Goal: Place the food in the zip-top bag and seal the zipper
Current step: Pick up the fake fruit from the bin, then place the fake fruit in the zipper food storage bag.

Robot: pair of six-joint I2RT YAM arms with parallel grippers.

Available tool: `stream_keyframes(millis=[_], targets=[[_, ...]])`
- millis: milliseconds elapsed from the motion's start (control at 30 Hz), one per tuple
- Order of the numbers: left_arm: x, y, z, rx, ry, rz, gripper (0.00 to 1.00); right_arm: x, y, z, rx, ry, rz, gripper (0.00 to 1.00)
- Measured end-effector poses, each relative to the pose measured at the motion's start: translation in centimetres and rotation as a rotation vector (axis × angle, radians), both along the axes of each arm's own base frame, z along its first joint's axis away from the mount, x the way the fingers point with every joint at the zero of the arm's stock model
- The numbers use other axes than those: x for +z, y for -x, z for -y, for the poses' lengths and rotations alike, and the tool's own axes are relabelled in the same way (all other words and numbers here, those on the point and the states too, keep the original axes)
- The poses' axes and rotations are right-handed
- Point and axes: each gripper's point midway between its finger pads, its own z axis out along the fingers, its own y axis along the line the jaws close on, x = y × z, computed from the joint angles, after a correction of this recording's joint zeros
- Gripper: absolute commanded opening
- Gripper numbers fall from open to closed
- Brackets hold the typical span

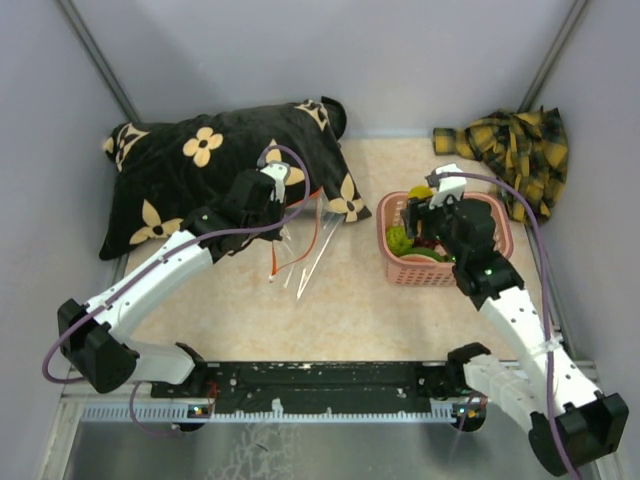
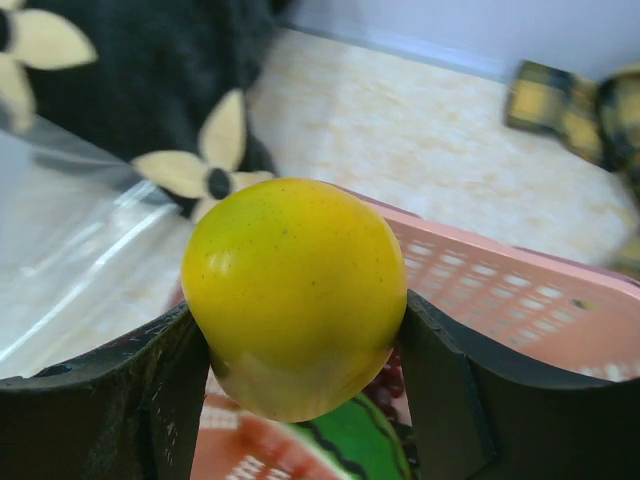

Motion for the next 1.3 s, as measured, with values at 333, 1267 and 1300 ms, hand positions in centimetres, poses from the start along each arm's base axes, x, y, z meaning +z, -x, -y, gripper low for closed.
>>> stream_keyframes(millis=[333, 1267, 1300], targets=[[0.0, 0.1, 0.2, -0.006, 0.014, -0.008, 0.0, 4.5, 3.0, -10.8, 0.298, -0.177, 0.083, 0.27], [0.0, 0.6, 1.3, -0.04, 0.104, -0.063, 0.0, 5.1, 5.9, -24.9, 0.652, -0.436, 0.222, 0.31], [0.0, 0.7, 1.3, -0.041, 0.106, -0.065, 0.0, 4.7, 5.8, -25.0, 0.651, -0.432, 0.213, 0.32]])
